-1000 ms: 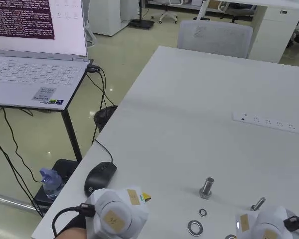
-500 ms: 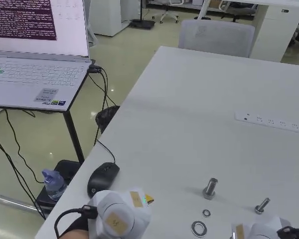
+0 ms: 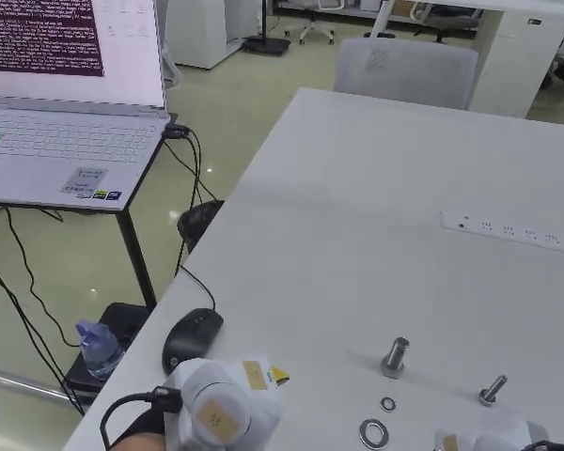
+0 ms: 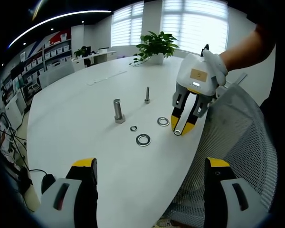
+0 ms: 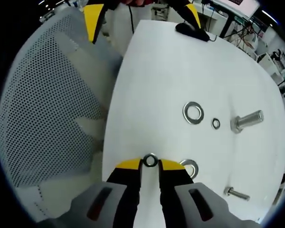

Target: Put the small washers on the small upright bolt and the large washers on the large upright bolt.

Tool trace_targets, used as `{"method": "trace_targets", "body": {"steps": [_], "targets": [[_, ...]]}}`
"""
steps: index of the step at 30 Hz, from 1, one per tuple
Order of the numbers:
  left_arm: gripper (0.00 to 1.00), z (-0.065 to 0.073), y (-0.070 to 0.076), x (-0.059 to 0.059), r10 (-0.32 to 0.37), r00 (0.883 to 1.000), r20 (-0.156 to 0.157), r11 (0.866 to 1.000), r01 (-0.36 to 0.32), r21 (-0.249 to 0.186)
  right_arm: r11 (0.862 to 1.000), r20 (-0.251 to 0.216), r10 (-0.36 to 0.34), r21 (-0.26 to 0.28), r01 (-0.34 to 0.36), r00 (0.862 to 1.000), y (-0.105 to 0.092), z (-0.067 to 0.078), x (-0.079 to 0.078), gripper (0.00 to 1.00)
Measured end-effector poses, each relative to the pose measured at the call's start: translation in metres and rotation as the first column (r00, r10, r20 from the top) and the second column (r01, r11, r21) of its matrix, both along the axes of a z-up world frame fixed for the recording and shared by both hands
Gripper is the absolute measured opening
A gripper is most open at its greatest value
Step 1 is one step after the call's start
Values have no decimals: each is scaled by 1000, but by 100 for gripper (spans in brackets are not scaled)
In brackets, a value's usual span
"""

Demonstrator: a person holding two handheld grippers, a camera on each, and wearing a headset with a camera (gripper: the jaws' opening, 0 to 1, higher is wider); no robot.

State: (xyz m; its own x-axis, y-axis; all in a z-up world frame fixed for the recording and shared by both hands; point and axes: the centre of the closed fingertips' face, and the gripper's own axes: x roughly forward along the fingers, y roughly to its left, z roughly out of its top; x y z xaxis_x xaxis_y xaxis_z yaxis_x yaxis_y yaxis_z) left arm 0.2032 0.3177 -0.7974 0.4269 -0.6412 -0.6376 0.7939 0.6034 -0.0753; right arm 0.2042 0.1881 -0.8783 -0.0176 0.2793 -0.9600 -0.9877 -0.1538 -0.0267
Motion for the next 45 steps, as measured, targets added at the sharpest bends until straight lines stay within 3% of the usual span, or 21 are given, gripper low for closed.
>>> {"method": "trace_targets", "body": {"steps": [10, 15, 22, 30, 39, 45], "targets": [[92, 1, -5, 0, -7, 1000, 0, 1000, 7, -6, 999, 19, 21, -28, -20, 1000, 0, 0, -2, 14], [91, 1, -4, 2, -2, 1000, 1, 1000, 2, -5, 998, 2, -3, -57, 3, 1000, 1, 0, 1, 13], [91, 2, -8, 4, 1, 1000, 3, 1000, -1, -8, 999, -16, -48, -23, 48, 999, 0, 1, 2, 12], [93, 3, -9, 5, 6, 1000, 6, 1000, -6, -10, 998, -27, -55, -31, 54, 998, -5, 2, 3, 12], [94, 3, -14, 9, 4, 1000, 6, 1000, -4, -6, 992, -70, -129, -2, 129, 989, -21, 23, 9, 12], [93, 4, -19, 11, -1, 1000, 10, 1000, 1, -4, 985, -63, -174, -3, 174, 983, -41, 33, 20, 12]]}}
